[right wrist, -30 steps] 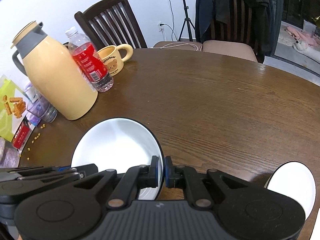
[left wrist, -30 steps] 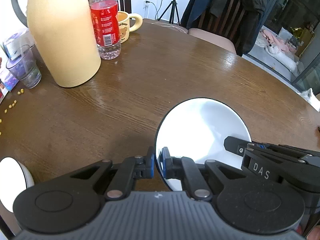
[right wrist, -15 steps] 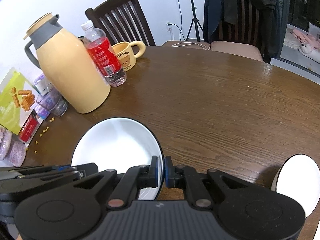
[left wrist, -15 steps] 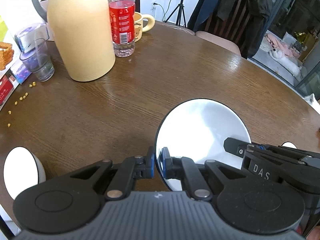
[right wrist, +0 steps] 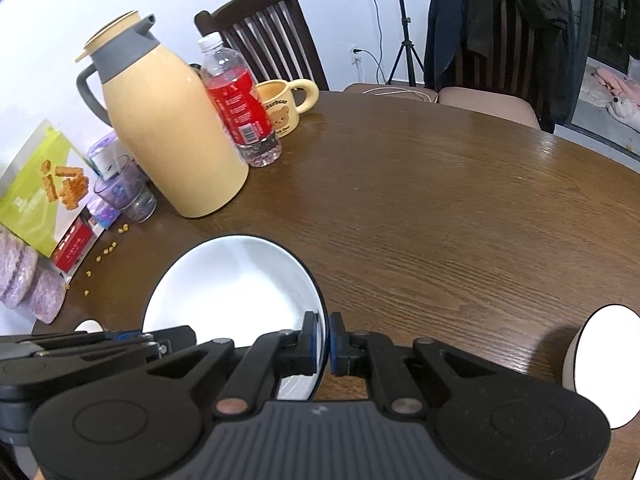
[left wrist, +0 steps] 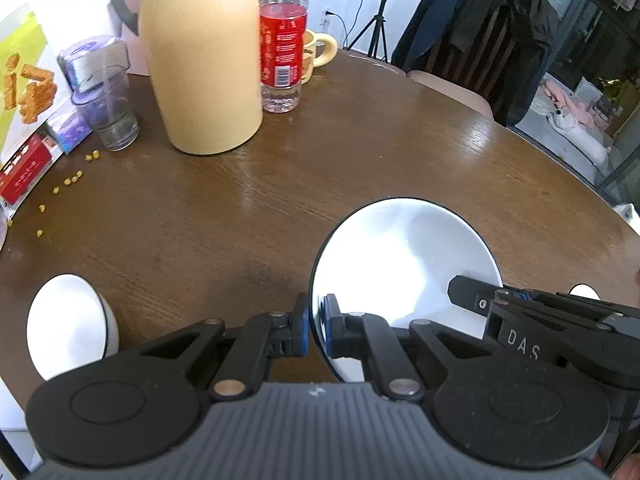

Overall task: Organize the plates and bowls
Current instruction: 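Lift and carry the gripped bowl toward the first white bowl, then lower the held bowl into the first white bowl with both tools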

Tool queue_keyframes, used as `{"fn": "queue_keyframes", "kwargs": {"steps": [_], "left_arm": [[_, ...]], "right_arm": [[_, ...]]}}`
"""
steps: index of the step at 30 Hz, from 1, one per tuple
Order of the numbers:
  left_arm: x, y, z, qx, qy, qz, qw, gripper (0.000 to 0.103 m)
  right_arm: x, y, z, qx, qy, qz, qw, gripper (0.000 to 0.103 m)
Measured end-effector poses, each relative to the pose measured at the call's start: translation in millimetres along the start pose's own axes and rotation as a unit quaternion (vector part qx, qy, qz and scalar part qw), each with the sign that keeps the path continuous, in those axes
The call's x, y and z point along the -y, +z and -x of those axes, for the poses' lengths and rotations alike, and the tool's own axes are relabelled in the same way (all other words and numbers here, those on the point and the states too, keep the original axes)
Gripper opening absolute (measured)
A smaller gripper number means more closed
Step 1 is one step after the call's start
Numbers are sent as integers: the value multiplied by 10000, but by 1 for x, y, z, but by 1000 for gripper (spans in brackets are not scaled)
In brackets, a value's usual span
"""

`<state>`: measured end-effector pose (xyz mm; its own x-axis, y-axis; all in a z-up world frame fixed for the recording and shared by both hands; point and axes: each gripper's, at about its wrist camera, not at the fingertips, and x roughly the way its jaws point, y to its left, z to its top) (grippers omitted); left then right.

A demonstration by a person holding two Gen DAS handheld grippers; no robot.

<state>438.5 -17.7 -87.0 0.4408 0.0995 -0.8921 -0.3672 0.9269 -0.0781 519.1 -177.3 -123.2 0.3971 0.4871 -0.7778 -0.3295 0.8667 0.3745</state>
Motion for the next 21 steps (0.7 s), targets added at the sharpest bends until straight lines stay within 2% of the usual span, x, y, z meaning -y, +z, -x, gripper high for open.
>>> {"fn": "queue_keyframes", "kwargs": {"steps": [21], "left_arm": [[-35,-12,19,34,144,249,9996,8]], "right_arm": [[-35,-11,5,-48,230,211,9995,6]]}}
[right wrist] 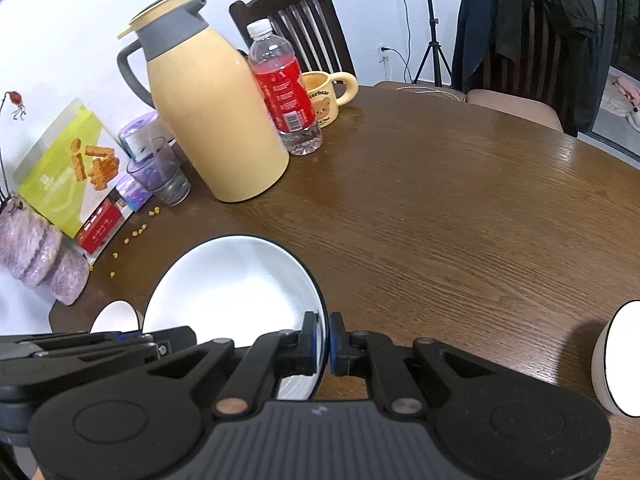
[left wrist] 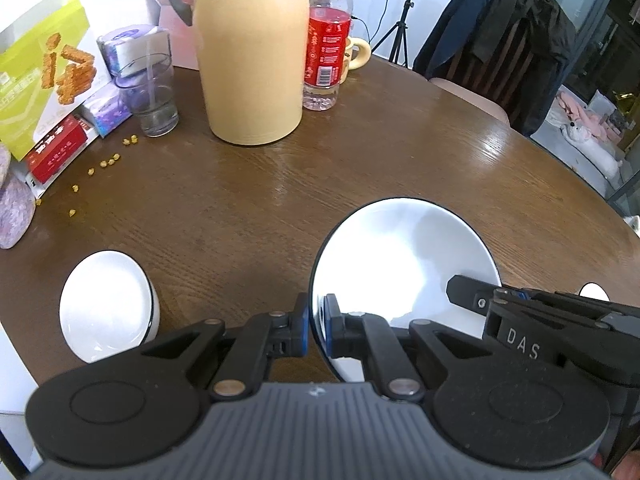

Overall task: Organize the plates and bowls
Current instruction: 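Lower the held bowl into the first white bowl with both tools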

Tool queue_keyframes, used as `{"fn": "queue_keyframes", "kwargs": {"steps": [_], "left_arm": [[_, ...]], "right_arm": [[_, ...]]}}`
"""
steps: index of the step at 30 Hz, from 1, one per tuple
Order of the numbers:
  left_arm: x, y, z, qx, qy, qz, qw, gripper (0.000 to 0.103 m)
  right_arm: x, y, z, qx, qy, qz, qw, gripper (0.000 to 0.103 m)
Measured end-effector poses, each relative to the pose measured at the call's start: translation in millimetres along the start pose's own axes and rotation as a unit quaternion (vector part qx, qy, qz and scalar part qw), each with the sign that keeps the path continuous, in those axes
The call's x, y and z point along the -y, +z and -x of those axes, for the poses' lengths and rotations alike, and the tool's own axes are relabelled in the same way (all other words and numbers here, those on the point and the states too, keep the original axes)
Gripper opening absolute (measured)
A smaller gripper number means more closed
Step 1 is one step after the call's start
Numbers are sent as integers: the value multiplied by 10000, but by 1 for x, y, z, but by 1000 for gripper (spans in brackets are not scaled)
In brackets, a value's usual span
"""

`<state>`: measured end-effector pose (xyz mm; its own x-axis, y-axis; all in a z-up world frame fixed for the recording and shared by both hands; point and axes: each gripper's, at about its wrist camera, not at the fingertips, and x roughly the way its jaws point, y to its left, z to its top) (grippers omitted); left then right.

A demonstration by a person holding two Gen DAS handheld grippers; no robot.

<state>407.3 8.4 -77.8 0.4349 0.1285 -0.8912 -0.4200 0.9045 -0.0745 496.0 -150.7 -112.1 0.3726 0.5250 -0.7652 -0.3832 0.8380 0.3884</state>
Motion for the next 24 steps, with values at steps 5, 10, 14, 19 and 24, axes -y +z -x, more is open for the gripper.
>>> {"fn": "queue_keyframes", "kwargs": {"steps": [5,10,14,19,24], "left_arm": [[-7,-2,5,11,-1,69,10000,8],[-18,-3,6,-15,7,116,9999,8],[-29,-2,6,-33,27,139,9999,8],[-43,-1,6,-34,72,176,9998,8],[-61,0,8,-42,108,240,9996,8]], "right_arm": [[-7,-2,1,-4,31,33,10000,6],[-17,-3,-1,-38,29,77,10000,6],[-27,-3,-5,-69,24,117,9999,6],[-42,-3,-11,-94,51,158,9998,6],[-58,-4,-17,-115,90,197,9997,6]]}}
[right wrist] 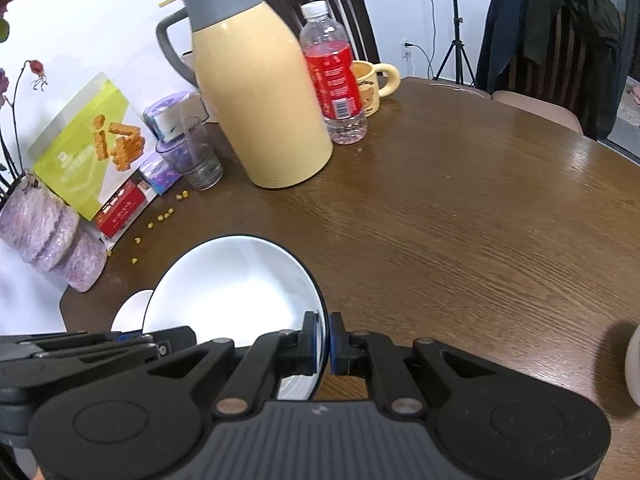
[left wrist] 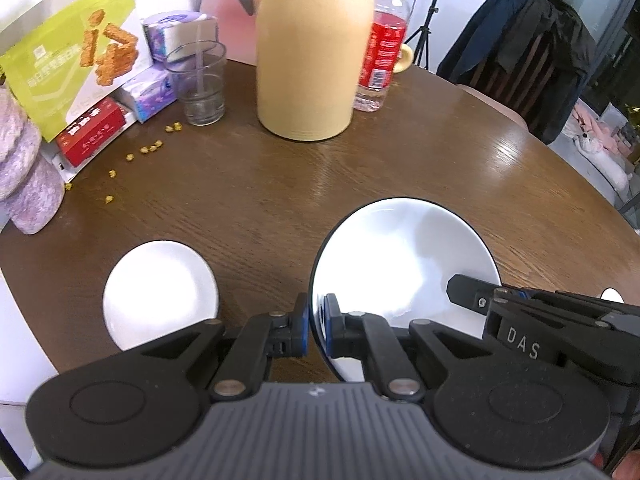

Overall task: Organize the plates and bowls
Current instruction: 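Lower the held bowl into the first white bowl with both tools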

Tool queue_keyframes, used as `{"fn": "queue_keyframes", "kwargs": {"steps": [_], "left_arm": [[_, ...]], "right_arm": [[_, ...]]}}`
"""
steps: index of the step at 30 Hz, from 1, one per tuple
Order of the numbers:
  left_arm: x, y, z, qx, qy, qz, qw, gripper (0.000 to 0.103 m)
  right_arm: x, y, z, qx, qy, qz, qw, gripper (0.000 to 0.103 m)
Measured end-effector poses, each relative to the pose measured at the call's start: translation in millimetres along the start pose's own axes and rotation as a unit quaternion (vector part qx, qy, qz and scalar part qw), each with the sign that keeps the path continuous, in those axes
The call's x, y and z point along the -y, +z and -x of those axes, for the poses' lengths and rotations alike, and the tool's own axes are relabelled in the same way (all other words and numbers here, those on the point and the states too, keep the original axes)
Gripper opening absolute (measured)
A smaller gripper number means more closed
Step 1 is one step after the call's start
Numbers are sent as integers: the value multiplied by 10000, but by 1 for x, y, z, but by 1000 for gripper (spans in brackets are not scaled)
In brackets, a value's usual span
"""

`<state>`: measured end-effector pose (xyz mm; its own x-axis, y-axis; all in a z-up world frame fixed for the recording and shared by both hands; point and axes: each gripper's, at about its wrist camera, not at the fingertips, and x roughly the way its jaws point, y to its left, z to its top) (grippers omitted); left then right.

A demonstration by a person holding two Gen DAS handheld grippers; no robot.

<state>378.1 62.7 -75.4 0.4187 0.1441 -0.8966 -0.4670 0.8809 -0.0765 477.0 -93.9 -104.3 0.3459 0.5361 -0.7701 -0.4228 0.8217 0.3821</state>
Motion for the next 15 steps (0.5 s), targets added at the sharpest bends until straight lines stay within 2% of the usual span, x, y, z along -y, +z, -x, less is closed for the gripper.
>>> {"fn": "queue_keyframes", "kwargs": {"steps": [15], "left_arm": [[-54,5,10,1,95,195,9998,8]], "right_arm": [[-57,1,-12,-47,113,157,9998,6]]}}
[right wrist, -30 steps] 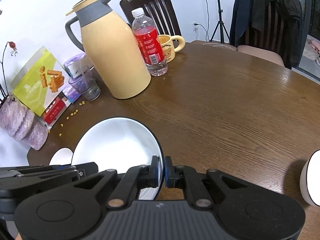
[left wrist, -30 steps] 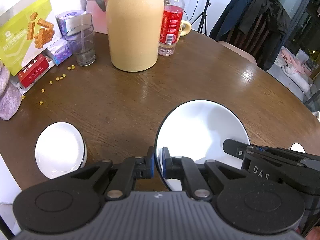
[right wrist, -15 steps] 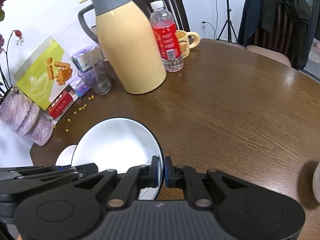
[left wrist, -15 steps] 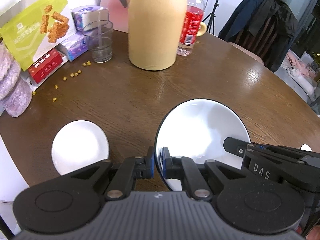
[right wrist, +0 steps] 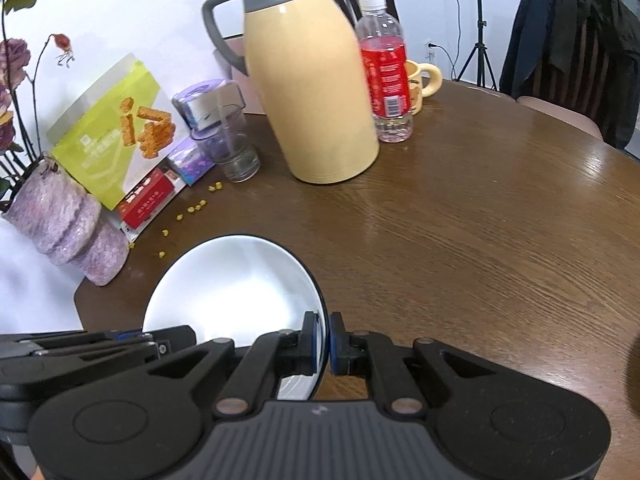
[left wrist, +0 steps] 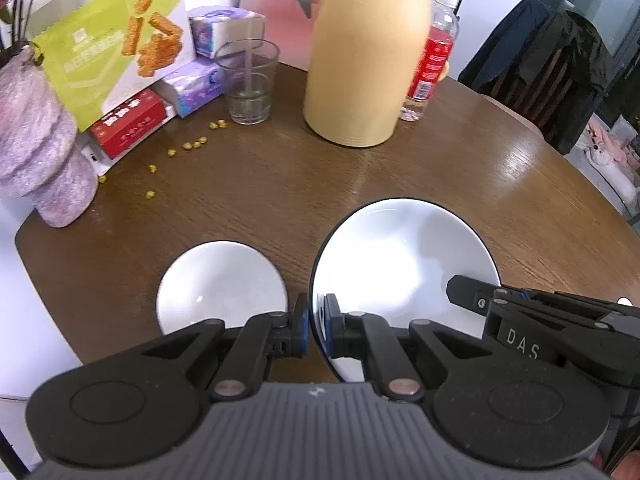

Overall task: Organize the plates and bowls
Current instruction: 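Lower the held bowl into the first white bowl with both tools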

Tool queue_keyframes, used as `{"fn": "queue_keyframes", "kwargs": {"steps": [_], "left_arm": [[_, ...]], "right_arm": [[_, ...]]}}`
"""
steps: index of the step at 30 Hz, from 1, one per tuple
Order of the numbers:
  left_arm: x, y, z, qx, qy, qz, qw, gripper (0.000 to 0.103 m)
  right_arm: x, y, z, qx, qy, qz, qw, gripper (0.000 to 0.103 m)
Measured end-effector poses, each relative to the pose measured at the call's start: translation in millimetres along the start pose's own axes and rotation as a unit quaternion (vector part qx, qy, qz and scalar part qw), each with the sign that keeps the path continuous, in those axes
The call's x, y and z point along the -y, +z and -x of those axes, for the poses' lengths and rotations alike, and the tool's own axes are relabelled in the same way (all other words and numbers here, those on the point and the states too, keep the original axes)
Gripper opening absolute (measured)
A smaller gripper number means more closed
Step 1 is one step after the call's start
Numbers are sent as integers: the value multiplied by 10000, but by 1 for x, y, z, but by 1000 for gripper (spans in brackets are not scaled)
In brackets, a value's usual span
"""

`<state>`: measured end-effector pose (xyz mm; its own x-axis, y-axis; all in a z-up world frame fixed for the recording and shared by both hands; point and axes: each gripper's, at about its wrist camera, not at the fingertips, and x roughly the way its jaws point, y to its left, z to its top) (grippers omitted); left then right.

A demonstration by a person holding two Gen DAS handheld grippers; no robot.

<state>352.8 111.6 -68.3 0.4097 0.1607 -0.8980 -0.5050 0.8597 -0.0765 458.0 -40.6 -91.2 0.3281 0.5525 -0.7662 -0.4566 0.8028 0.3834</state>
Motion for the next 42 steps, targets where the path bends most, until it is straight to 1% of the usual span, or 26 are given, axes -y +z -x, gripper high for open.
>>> {"fn": "queue_keyframes", "kwargs": {"steps": [16,27,35,42], "left_arm": [[-53,4,8,-4,116,152,9998,8],[-78,7,2,-77,198,262,9994,8],[-93,10,-8,-151,208,300,9992,8],[-99,13,-17,-192,234,221,9993,8]], "right_arm": [[-52,1,-15,-64,102,77,9999,6],[-79,3,-35,-151,120,113,9998,6],[-88,2,-49,-219,121,55,9997,6],[-94,3,-61,-228,81,-16,9997,6]]}}
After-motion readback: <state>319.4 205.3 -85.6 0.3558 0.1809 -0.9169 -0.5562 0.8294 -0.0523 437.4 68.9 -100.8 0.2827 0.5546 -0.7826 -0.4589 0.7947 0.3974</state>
